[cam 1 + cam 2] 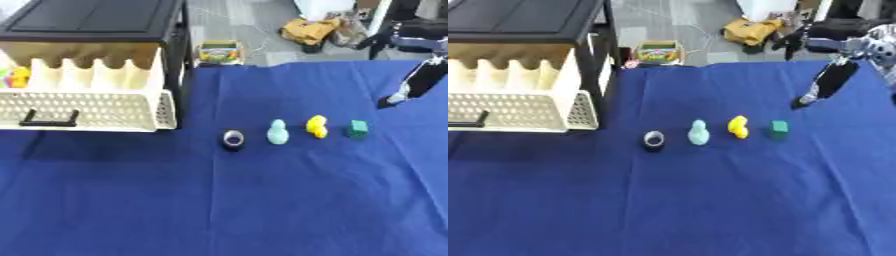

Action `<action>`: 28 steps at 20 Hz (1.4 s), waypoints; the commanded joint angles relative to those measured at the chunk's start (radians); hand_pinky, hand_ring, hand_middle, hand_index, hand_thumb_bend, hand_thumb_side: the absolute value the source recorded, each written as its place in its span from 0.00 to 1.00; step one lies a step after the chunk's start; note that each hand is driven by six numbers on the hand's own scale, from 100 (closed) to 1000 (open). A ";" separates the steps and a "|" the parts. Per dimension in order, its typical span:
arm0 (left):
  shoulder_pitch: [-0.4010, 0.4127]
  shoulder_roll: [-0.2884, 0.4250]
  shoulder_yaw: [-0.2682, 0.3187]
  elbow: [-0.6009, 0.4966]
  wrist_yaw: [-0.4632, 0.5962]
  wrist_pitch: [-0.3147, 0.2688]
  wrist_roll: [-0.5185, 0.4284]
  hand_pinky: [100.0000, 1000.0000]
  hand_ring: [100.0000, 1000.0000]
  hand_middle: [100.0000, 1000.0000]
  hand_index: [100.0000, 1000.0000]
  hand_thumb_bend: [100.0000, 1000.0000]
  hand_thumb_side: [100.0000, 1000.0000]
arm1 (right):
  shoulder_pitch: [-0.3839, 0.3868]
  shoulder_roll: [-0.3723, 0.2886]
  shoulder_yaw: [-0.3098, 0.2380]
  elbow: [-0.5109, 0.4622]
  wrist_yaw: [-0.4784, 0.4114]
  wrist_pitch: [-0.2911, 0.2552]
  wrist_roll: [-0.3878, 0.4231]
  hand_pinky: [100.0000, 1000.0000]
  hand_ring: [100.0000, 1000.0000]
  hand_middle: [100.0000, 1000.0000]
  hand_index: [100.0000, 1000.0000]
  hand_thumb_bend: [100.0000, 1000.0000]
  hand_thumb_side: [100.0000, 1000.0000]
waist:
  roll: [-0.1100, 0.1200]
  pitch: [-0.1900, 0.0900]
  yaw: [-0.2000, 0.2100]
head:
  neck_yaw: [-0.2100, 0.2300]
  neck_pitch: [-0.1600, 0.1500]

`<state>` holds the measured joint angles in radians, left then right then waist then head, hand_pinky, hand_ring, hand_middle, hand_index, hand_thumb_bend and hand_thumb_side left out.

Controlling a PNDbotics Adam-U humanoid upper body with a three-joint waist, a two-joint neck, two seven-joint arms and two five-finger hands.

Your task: Pick up objects from table and place into drawer.

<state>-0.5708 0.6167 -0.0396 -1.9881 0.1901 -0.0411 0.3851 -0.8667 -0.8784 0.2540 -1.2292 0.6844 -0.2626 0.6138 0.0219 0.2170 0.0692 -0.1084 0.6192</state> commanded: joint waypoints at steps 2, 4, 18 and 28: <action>-0.004 0.006 0.011 -0.012 0.009 0.005 -0.003 0.07 0.00 0.03 0.77 0.09 1.00 | -0.025 -0.007 0.012 0.019 0.033 0.009 0.034 0.81 0.85 0.71 0.96 0.54 0.14 | -0.002 -0.011 0.003 | -0.007 -0.011; -0.001 0.001 0.013 -0.012 0.013 0.008 -0.004 0.07 0.00 0.03 0.76 0.09 1.00 | -0.026 -0.002 0.019 0.024 0.061 0.020 0.042 0.81 0.86 0.72 0.96 0.56 0.14 | -0.002 -0.009 0.003 | -0.008 -0.010; 0.009 -0.011 0.016 -0.012 0.027 0.017 -0.009 0.06 0.00 0.02 0.73 0.08 1.00 | -0.009 0.025 0.059 0.047 0.167 0.124 0.079 0.80 0.88 0.80 0.90 0.62 0.13 | 0.001 -0.004 0.006 | -0.019 -0.007; 0.016 -0.019 0.016 -0.012 0.028 0.019 -0.014 0.06 0.00 0.02 0.72 0.07 1.00 | 0.015 0.042 0.066 0.054 0.203 0.206 0.016 0.74 0.81 0.68 0.80 0.60 0.15 | 0.006 0.002 0.009 | -0.025 -0.006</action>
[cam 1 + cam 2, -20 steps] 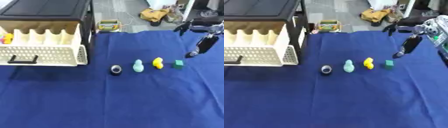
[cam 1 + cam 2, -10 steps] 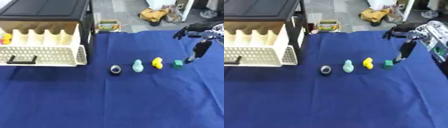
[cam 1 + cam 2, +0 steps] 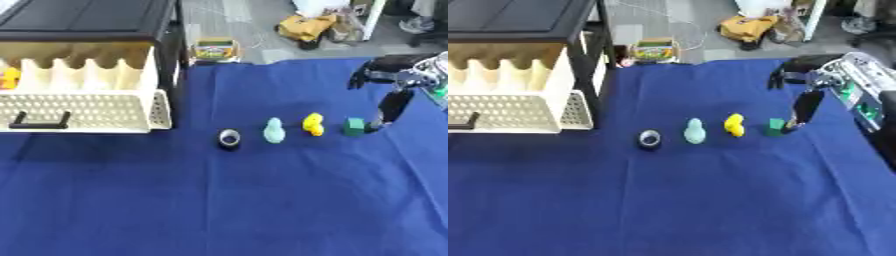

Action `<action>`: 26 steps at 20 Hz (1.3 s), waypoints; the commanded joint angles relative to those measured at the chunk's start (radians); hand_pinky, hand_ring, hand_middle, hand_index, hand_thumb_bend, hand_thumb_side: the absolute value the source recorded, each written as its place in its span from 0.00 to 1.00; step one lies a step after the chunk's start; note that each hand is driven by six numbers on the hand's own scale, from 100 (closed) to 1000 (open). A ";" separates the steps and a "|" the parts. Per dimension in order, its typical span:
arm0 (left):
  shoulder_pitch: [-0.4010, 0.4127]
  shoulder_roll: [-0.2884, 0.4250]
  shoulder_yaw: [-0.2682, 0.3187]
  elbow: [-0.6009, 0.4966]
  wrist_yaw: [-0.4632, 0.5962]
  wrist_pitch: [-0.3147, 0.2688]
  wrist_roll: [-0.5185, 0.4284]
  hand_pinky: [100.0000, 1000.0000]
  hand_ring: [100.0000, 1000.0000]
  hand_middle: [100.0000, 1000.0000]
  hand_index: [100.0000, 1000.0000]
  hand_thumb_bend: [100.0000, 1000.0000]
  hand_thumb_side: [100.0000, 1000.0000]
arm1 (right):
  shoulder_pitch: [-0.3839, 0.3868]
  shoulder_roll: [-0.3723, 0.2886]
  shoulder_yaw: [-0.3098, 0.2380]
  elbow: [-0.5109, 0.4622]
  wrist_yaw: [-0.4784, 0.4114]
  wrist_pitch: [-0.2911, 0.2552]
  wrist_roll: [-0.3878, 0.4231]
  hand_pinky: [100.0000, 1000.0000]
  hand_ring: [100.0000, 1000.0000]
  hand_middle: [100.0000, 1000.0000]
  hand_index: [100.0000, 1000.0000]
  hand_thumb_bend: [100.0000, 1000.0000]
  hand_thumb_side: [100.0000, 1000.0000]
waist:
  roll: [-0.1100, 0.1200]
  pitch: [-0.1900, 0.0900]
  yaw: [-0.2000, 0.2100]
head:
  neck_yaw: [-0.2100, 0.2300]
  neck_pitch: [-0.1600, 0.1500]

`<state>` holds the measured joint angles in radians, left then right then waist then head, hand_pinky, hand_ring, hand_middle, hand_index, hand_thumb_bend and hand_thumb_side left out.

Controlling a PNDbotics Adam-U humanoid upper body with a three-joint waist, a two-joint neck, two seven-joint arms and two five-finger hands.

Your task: Pick up objects from table and place into drawer.

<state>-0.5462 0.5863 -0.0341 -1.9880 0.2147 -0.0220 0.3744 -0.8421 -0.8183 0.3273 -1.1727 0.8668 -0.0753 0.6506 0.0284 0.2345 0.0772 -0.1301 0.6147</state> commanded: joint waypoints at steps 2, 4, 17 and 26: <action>-0.006 0.009 0.010 -0.012 0.003 0.002 -0.005 0.06 0.00 0.02 0.72 0.07 1.00 | -0.005 -0.013 -0.010 0.004 0.030 0.041 -0.046 0.73 0.80 0.66 0.78 0.60 0.16 | 0.001 -0.014 0.002 | -0.005 -0.004; -0.004 0.007 0.011 -0.012 0.002 0.002 -0.006 0.06 0.00 0.02 0.72 0.07 1.00 | 0.000 -0.008 -0.012 0.012 0.039 0.061 -0.073 0.72 0.79 0.65 0.77 0.60 0.17 | 0.002 -0.013 0.004 | -0.007 -0.005; 0.011 -0.007 0.015 -0.012 0.005 0.003 -0.007 0.07 0.00 0.02 0.72 0.05 1.00 | 0.038 0.015 -0.023 0.044 0.042 0.111 -0.152 0.69 0.76 0.61 0.73 0.56 0.15 | 0.010 -0.001 0.012 | -0.018 -0.009; 0.015 -0.013 0.015 -0.012 0.015 0.003 -0.018 0.07 0.00 0.01 0.72 0.06 1.00 | 0.038 0.021 -0.034 0.050 -0.009 0.129 -0.147 0.67 0.72 0.61 0.73 0.49 0.05 | 0.011 0.001 0.015 | -0.020 -0.014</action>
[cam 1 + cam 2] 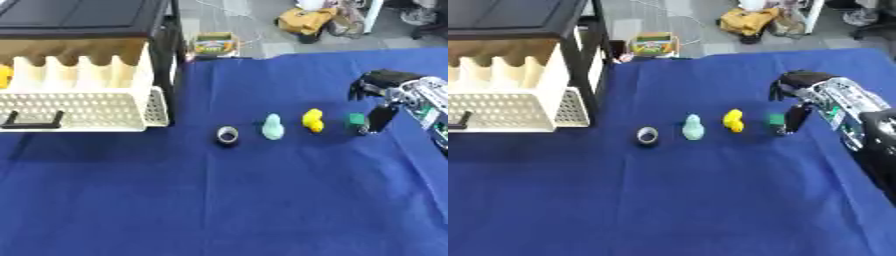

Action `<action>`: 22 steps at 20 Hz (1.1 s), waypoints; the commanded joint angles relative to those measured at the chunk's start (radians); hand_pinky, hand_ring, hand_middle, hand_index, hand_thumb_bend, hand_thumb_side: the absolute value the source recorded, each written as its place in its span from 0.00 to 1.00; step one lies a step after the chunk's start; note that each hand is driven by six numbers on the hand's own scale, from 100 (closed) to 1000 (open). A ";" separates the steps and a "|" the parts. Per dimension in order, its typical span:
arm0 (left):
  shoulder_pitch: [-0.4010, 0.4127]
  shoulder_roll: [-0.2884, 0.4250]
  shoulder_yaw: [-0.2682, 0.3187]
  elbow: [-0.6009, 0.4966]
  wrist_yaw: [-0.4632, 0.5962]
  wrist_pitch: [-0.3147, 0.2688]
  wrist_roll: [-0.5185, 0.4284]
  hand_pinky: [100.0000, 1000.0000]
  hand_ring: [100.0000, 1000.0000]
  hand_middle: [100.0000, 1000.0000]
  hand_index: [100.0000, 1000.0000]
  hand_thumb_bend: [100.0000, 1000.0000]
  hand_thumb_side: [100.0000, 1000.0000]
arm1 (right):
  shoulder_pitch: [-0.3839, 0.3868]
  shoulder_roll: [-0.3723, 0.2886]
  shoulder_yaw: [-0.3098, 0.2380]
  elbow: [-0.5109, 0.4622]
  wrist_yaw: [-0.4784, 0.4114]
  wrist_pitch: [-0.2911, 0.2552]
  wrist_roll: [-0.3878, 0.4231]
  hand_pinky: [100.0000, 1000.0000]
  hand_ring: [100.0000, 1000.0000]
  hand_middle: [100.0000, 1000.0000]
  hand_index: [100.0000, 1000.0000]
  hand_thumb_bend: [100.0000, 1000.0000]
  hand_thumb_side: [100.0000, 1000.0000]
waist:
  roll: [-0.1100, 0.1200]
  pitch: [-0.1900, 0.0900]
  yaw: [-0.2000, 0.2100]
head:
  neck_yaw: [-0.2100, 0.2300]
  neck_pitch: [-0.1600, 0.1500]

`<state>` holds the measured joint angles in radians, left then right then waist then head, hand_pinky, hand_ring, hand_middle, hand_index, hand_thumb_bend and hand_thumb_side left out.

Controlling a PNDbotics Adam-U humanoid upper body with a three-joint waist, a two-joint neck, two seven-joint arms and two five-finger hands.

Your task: Pick up objects from table and place into drawer.

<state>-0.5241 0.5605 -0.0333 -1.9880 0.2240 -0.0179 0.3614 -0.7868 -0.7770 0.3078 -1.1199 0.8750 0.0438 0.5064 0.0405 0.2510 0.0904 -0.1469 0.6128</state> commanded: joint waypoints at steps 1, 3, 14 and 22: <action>-0.007 0.012 0.014 -0.012 0.007 -0.001 -0.005 0.07 0.00 0.01 0.72 0.06 1.00 | -0.018 -0.020 -0.014 -0.002 -0.021 0.012 -0.003 0.67 0.72 0.61 0.73 0.48 0.04 | -0.001 -0.015 0.002 | -0.004 -0.013; -0.005 0.010 0.014 -0.012 0.011 0.000 -0.006 0.07 0.00 0.01 0.72 0.06 1.00 | -0.018 -0.019 -0.015 0.000 -0.025 0.018 -0.004 0.66 0.71 0.60 0.73 0.45 0.03 | -0.001 -0.015 0.003 | -0.005 -0.014; 0.000 0.007 0.017 -0.012 0.015 -0.003 -0.011 0.07 0.00 0.01 0.71 0.06 1.00 | -0.016 -0.014 -0.013 0.013 -0.035 0.032 -0.017 0.61 0.68 0.57 0.69 0.42 0.08 | -0.001 -0.014 0.004 | -0.008 -0.018; 0.003 0.005 0.017 -0.012 0.017 -0.006 -0.015 0.07 0.00 0.01 0.71 0.06 1.00 | -0.015 -0.012 -0.014 0.021 -0.029 0.034 -0.021 0.56 0.66 0.52 0.63 0.37 0.08 | 0.000 -0.013 0.003 | -0.010 -0.019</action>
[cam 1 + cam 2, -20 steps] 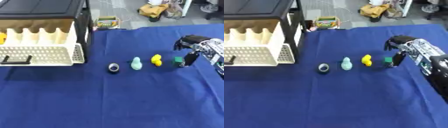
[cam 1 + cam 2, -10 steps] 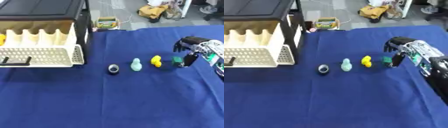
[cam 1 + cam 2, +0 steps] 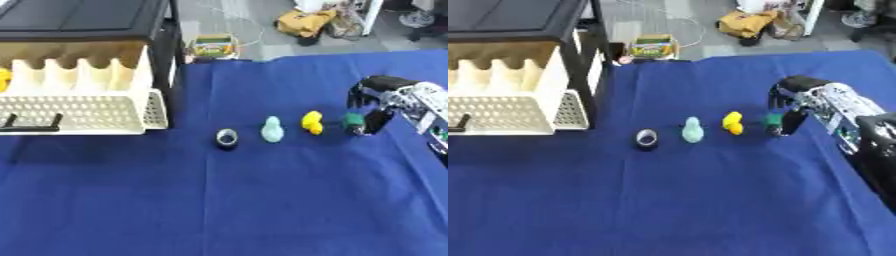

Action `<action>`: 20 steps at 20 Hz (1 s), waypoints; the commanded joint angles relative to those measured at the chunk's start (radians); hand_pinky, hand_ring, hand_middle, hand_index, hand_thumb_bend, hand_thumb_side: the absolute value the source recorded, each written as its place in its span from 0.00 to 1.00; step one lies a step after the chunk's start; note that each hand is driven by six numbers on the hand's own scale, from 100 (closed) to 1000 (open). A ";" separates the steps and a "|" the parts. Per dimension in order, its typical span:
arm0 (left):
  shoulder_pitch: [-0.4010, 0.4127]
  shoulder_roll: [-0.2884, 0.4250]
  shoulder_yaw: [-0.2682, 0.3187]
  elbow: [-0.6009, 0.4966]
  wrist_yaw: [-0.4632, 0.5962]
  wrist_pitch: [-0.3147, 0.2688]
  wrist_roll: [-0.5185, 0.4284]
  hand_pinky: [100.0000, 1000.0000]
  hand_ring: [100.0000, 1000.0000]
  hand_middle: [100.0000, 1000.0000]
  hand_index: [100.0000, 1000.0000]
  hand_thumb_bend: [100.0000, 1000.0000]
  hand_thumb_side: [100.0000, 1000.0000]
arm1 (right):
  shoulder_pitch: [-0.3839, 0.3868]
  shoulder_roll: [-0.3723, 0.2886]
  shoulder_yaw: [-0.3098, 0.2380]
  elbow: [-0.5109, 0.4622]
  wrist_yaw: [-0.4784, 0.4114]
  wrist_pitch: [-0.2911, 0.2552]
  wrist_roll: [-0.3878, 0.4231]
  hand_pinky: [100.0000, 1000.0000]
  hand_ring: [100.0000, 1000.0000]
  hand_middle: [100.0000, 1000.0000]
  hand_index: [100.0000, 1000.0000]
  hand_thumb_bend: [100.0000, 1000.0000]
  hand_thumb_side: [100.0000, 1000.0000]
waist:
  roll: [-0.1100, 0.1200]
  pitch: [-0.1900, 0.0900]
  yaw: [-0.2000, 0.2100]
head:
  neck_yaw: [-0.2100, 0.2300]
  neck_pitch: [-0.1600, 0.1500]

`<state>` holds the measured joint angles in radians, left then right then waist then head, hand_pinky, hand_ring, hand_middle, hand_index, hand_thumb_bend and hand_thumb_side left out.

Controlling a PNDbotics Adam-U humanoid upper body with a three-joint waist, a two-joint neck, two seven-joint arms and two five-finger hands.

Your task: Pick up objects from table and place into drawer.

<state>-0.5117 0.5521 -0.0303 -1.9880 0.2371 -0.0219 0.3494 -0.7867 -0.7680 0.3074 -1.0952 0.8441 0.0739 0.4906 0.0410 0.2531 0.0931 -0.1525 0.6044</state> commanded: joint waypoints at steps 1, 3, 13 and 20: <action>-0.010 0.013 0.014 -0.012 0.004 -0.002 -0.003 0.07 0.00 0.01 0.71 0.06 1.00 | -0.015 -0.020 -0.013 -0.003 0.002 0.005 -0.007 0.56 0.65 0.52 0.63 0.36 0.08 | -0.001 -0.016 0.000 | -0.004 -0.012; -0.009 0.013 0.014 -0.012 0.005 -0.003 -0.004 0.07 0.00 0.01 0.71 0.06 1.00 | -0.014 -0.020 -0.013 -0.001 0.001 0.008 -0.009 0.55 0.65 0.52 0.63 0.34 0.08 | 0.000 -0.016 0.000 | -0.004 -0.012; -0.004 0.012 0.016 -0.012 0.009 -0.006 -0.006 0.07 0.00 0.01 0.71 0.06 1.00 | -0.011 -0.017 -0.017 0.012 -0.016 0.022 -0.009 0.50 0.62 0.49 0.60 0.17 0.06 | 0.001 -0.014 0.001 | -0.004 -0.011; -0.003 0.011 0.017 -0.012 0.013 -0.008 -0.006 0.07 0.00 0.01 0.70 0.06 1.00 | -0.013 -0.016 -0.018 0.011 -0.032 0.032 -0.004 0.47 0.59 0.46 0.56 0.12 0.04 | -0.001 -0.016 0.002 | -0.004 -0.012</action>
<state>-0.5085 0.5515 -0.0274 -1.9880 0.2494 -0.0269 0.3443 -0.7828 -0.7670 0.3021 -1.0772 0.8224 0.1019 0.4874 0.0426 0.2540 0.0933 -0.1554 0.6040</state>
